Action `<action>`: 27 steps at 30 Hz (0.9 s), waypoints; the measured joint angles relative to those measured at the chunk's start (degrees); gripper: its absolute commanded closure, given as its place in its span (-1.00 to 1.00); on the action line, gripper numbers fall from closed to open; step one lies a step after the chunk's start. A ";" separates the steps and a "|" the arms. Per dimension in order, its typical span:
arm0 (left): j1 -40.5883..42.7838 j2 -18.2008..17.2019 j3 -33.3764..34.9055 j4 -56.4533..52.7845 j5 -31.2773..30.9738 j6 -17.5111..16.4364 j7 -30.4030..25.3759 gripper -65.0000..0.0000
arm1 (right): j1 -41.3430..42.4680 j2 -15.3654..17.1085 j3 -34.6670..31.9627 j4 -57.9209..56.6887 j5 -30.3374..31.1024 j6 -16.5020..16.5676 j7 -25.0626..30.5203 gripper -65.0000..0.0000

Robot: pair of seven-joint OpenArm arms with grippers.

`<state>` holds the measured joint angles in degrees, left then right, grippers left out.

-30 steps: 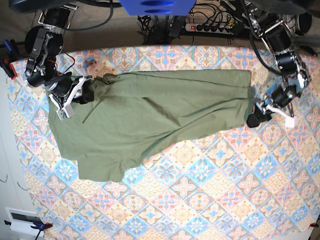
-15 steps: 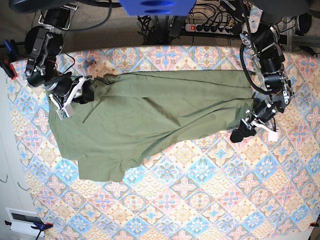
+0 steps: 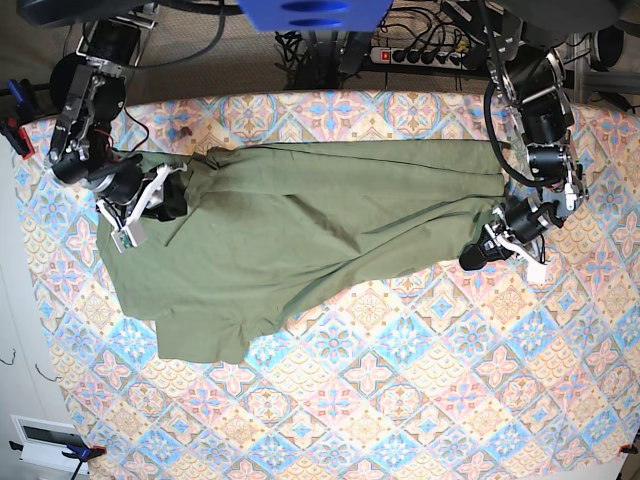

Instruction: Layout the t-shirt on the table in an organized manner, then fold the t-shirt properly

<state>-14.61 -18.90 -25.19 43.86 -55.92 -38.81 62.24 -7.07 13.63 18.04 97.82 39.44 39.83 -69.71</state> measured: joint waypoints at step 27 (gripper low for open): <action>20.37 1.20 2.05 42.27 8.85 6.73 8.31 0.17 | 0.44 0.00 -0.04 -0.31 -0.04 0.02 0.04 0.62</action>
<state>5.76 -17.69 -23.14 86.13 -47.07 -32.08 70.54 -6.63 13.63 18.00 97.51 39.40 39.86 -69.67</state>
